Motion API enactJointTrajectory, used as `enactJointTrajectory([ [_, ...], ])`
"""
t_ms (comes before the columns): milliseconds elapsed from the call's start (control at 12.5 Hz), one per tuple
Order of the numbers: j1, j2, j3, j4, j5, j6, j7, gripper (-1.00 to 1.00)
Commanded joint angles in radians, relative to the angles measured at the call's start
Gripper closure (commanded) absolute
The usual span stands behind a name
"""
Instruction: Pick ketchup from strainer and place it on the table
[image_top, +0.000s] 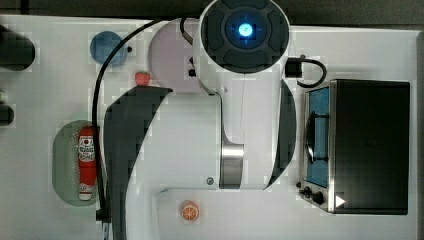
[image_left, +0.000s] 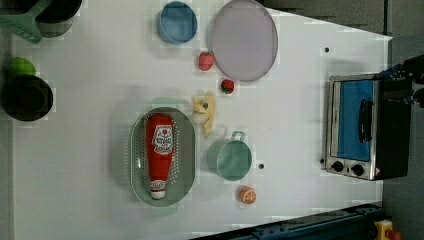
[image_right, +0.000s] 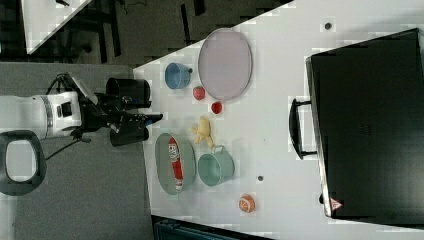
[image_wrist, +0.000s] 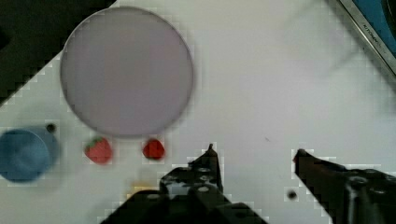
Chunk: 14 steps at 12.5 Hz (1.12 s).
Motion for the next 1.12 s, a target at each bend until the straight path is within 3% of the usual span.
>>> enactJointTrajectory([
  [80,-0.103,-0.275,0.05,-0.173,0.011,-0.155,0.03,-0.59],
  [240,-0.088,-0.258,0.091,-0.173,0.012,-0.142,0.03,-0.99],
  [1120,-0.044,-0.02,0.575,-0.175,0.011,0.138,0.036,-1.0],
])
